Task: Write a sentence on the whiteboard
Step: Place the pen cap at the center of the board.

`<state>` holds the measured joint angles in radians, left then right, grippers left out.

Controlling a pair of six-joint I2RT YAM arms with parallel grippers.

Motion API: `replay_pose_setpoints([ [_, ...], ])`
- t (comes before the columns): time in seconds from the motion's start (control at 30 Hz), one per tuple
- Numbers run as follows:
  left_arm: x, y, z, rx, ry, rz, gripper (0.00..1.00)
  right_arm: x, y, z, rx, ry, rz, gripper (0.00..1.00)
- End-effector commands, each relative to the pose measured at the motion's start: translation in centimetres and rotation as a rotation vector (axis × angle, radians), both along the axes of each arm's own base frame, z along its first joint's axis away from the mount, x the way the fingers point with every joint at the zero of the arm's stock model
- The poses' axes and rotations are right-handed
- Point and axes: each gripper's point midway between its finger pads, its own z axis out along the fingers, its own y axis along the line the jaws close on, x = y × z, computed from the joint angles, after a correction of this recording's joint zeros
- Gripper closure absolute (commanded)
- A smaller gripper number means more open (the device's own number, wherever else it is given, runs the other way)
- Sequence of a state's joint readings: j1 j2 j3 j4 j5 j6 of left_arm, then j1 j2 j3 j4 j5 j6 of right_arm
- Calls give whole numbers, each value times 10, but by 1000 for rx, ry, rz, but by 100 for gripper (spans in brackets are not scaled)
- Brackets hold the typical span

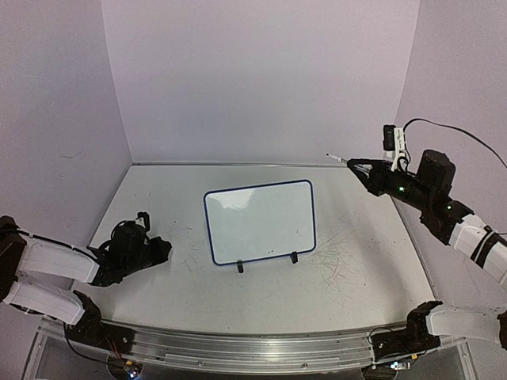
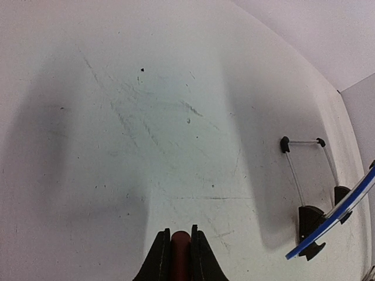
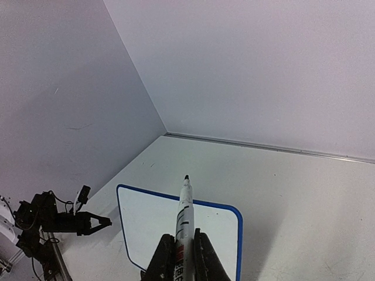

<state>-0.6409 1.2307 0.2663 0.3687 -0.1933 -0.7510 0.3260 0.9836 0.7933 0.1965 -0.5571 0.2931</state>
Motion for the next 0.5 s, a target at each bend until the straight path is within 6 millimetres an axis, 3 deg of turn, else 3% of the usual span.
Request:
replay_pose_setpoints([
  [0.0, 19, -4, 23, -16, -201, 43, 100, -4, 3, 18, 31, -60, 24, 100],
  [0.27, 17, -31, -14, 132, -180, 2, 100, -6, 3, 20, 53, -68, 31, 100],
  [0.47, 11, -29, -42, 166, -117, 10, 100, -11, 4, 22, 54, -82, 48, 100],
])
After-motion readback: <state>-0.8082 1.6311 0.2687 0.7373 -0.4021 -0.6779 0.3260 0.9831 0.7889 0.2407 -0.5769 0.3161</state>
